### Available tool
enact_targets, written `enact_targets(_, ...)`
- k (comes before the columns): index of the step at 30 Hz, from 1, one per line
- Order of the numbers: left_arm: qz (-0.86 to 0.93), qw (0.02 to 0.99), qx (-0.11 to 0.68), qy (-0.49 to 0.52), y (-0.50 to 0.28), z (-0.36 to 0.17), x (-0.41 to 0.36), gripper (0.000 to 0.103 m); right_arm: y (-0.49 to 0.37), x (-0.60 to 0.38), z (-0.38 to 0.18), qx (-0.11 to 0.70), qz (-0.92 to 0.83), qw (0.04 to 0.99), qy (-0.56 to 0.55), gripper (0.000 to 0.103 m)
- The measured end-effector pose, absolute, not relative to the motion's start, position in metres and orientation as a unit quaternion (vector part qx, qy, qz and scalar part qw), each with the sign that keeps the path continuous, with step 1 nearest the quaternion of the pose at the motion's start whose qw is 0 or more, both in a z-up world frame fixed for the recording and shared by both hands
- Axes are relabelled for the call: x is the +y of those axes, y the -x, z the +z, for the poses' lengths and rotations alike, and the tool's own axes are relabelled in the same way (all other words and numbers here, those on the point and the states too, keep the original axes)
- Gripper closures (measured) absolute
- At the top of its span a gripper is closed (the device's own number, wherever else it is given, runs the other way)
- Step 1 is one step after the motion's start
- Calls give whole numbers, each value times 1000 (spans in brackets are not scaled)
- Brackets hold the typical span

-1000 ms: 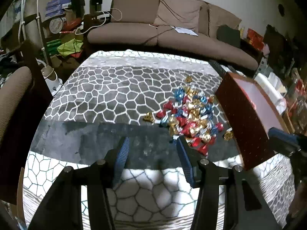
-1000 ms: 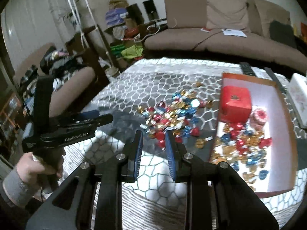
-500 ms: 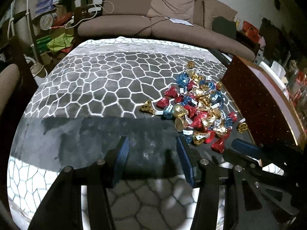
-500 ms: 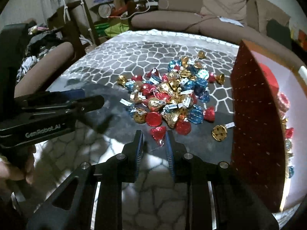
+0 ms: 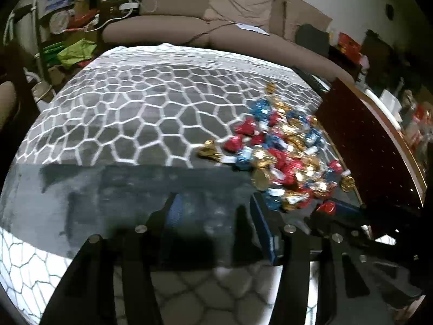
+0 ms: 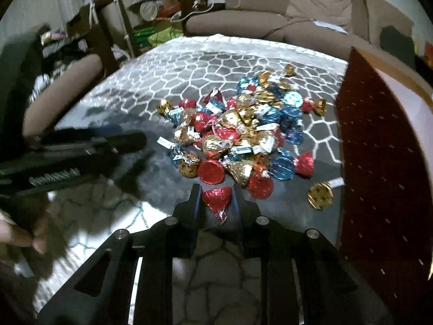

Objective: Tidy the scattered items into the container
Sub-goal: 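Grasp a red chocolate with the right gripper while the left gripper grasps a blue one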

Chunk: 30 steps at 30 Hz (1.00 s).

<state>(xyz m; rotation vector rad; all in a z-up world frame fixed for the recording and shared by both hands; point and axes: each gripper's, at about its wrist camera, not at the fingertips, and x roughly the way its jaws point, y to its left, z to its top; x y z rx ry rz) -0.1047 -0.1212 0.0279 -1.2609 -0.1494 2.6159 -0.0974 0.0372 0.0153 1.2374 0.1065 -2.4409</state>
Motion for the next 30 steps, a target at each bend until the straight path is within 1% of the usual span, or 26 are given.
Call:
enact_targets(2,892,133,-38,430,103,28,-108,44,91,41,22,24,-871,208,-445,82)
enact_targets(5,889,153,-23,430,103,26,-89,44,79,45,32,24,-873,214,-438,82)
enact_targets(10,890,147,12,432,112,17,-69,43,70,54,40,21,-872,216,-438,83)
enact_targets(13,893,148,15,426,113,17,-71,44,68,57,40,27,-872,217,-438,82)
enact_targets(14,893,149,11,424,113,18,-72,47,68,58,39,26,-872,216,-438,82)
enact_targets(15,894,151,6,423,113,19,-74,59,68,59,39,23,-872,216,-439,82)
enact_targets(16,894,154,-4,421,112,20,-78,75,69,59,38,21,-871,217,-439,82)
enact_targets(19,891,166,-25,423,110,18,-85,79,69,58,37,16,-870,220,-440,82)
enact_targets(21,891,164,-20,422,106,19,-87,82,67,57,39,11,-870,223,-439,82)
enact_targets(26,891,159,-20,425,96,22,-94,83,66,56,46,7,-872,227,-433,82)
enact_targets(29,893,152,-35,421,90,30,-102,83,64,55,54,8,-875,229,-426,82)
enact_targets(30,895,152,-41,418,88,34,-105,85,62,56,57,8,-876,229,-424,82)
